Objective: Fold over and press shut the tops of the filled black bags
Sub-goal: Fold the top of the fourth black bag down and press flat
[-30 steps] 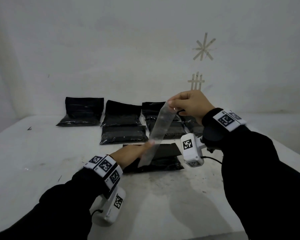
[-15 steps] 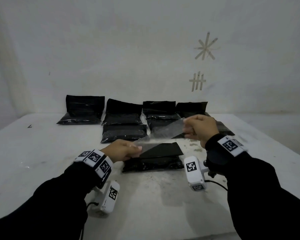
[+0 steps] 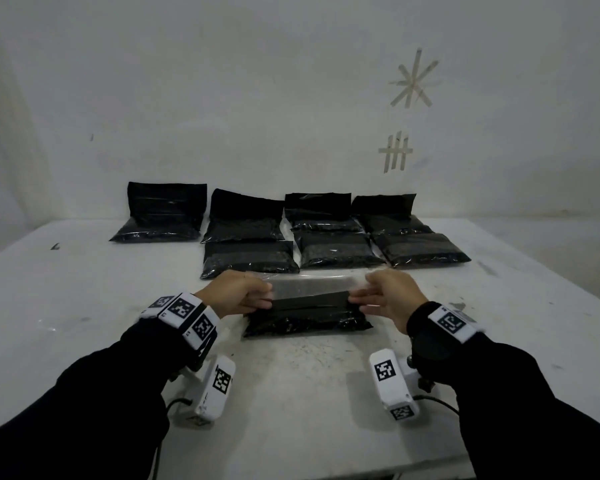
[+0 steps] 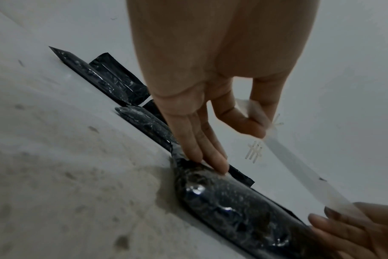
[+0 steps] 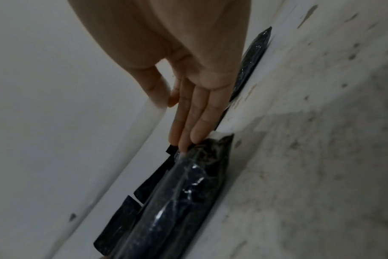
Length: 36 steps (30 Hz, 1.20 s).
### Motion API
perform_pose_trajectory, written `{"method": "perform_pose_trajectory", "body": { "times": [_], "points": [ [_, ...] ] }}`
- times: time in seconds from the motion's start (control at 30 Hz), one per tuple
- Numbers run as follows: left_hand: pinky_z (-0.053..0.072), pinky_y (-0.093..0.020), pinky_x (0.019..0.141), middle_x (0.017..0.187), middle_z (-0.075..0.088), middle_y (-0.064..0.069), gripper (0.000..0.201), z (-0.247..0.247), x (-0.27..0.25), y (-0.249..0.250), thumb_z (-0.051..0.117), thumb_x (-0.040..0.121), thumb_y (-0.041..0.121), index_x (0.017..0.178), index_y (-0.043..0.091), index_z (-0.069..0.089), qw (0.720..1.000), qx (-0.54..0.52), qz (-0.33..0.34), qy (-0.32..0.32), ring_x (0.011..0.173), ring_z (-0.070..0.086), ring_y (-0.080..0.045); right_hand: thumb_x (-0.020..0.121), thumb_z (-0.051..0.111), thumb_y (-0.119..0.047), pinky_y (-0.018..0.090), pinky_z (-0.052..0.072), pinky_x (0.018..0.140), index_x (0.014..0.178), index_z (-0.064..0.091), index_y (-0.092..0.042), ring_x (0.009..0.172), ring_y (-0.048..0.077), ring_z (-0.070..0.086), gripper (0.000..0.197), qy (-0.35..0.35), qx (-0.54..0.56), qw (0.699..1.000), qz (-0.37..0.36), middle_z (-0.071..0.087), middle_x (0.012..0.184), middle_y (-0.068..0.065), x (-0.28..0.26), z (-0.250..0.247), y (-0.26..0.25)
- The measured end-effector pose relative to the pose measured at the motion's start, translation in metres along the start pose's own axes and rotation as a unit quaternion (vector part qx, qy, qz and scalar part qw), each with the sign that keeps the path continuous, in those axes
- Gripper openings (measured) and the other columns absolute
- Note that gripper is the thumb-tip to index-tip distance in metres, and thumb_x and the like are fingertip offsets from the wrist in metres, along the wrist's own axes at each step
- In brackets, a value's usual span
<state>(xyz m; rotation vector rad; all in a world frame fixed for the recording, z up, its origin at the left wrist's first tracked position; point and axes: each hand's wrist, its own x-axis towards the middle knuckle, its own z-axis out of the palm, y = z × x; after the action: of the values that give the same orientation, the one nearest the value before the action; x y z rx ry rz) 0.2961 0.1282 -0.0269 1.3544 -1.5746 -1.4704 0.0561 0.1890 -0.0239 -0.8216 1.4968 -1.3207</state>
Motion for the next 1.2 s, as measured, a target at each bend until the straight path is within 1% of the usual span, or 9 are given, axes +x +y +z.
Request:
{"method": "perform_pose_trajectory", "body": {
  "times": [0.17, 0.27, 0.3, 0.43, 0.67, 0.8, 1.0, 1.13, 1.2],
  "points": [
    [0.054, -0.033, 0.087, 0.071, 0.069, -0.008, 0.018, -0.009, -0.001, -0.006, 0.069, 0.084, 0.016, 0.068, 0.007, 0.067, 0.998, 0.053, -0.007, 0.019, 0.08, 0.069, -0.017, 0.096, 0.048, -0.008, 0.03, 0.051, 0.064, 0.083, 0.048, -0.011, 0.071, 0.021, 0.067, 0.013, 0.009, -0.044, 0.999, -0.029, 0.066, 0.077, 0.012, 0.004, -0.003, 0.01],
    [0.055, -0.031, 0.082, 0.064, 0.069, -0.005, 0.024, -0.012, -0.004, -0.009, 0.072, 0.081, 0.018, 0.058, 0.013, 0.07, 0.998, 0.049, -0.013, 0.031, 0.084, 0.069, -0.02, 0.092, 0.054, -0.005, 0.027, 0.052, 0.058, 0.081, 0.052, -0.011, 0.066, 0.018, 0.067, 0.012, 0.021, -0.064, 0.996, -0.051, 0.066, 0.075, 0.01, 0.007, -0.005, 0.015],
    [0.055, -0.029, 0.079, 0.066, 0.07, -0.006, 0.023, -0.012, -0.005, -0.009, 0.073, 0.081, 0.019, 0.059, 0.013, 0.071, 0.998, 0.046, -0.014, 0.033, 0.084, 0.07, -0.019, 0.091, 0.056, -0.005, 0.027, 0.052, 0.056, 0.08, 0.053, -0.011, 0.064, 0.017, 0.067, 0.012, 0.025, -0.064, 0.996, -0.055, 0.066, 0.074, 0.01, 0.008, -0.006, 0.017],
    [0.055, -0.025, 0.069, 0.079, 0.072, -0.006, 0.019, -0.01, -0.005, -0.007, 0.069, 0.085, 0.022, 0.088, 0.003, 0.069, 0.998, 0.036, -0.026, 0.033, 0.077, 0.071, -0.014, 0.088, 0.059, -0.004, 0.026, 0.052, 0.052, 0.08, 0.053, -0.009, 0.058, 0.016, 0.067, 0.011, 0.032, -0.046, 0.997, -0.051, 0.066, 0.071, 0.009, 0.012, -0.009, 0.021],
    [0.053, -0.027, 0.072, 0.083, 0.07, -0.008, 0.013, -0.01, -0.005, -0.003, 0.057, 0.092, 0.015, 0.083, 0.006, 0.061, 0.999, 0.018, -0.032, 0.026, 0.076, 0.071, -0.015, 0.087, 0.055, -0.001, 0.029, 0.054, 0.056, 0.075, 0.048, -0.011, 0.064, 0.024, 0.067, 0.017, 0.024, -0.039, 0.998, -0.042, 0.065, 0.068, 0.01, 0.018, -0.009, 0.019],
    [0.052, -0.022, 0.064, 0.077, 0.07, -0.004, 0.012, -0.007, -0.003, -0.004, 0.065, 0.087, 0.016, 0.079, 0.007, 0.065, 0.998, 0.051, -0.011, 0.047, 0.071, 0.069, -0.011, 0.087, 0.053, -0.002, 0.031, 0.054, 0.058, 0.075, 0.045, -0.013, 0.065, 0.026, 0.068, 0.019, 0.025, -0.03, 0.998, -0.039, 0.066, 0.067, 0.012, 0.019, -0.009, 0.019],
    [0.055, -0.025, 0.071, 0.065, 0.072, -0.003, 0.016, -0.011, -0.002, -0.009, 0.074, 0.079, 0.015, 0.068, 0.007, 0.067, 0.996, 0.067, -0.004, 0.065, 0.073, 0.069, -0.013, 0.087, 0.054, -0.001, 0.029, 0.054, 0.056, 0.077, 0.047, -0.01, 0.066, 0.026, 0.068, 0.016, 0.018, -0.025, 0.999, -0.036, 0.064, 0.066, 0.012, 0.019, -0.01, 0.019],
    [0.055, -0.021, 0.065, 0.069, 0.072, -0.002, 0.021, -0.014, -0.002, -0.011, 0.079, 0.074, 0.015, 0.082, -0.001, 0.07, 0.991, 0.107, -0.007, 0.083, 0.067, 0.067, -0.009, 0.084, 0.058, 0.001, 0.03, 0.055, 0.057, 0.076, 0.048, -0.008, 0.066, 0.024, 0.067, 0.016, 0.008, -0.048, 0.998, -0.046, 0.064, 0.068, 0.012, 0.017, -0.013, 0.019],
    [0.054, -0.019, 0.061, 0.065, 0.071, 0.001, 0.024, -0.014, -0.001, -0.012, 0.08, 0.073, 0.015, 0.086, -0.002, 0.069, 0.989, 0.116, -0.01, 0.089, 0.062, 0.067, -0.006, 0.082, 0.06, 0.003, 0.03, 0.056, 0.056, 0.072, 0.049, -0.008, 0.061, 0.02, 0.066, 0.019, 0.009, -0.065, 0.996, -0.054, 0.063, 0.066, 0.01, 0.017, -0.014, 0.019]
  ]
}}
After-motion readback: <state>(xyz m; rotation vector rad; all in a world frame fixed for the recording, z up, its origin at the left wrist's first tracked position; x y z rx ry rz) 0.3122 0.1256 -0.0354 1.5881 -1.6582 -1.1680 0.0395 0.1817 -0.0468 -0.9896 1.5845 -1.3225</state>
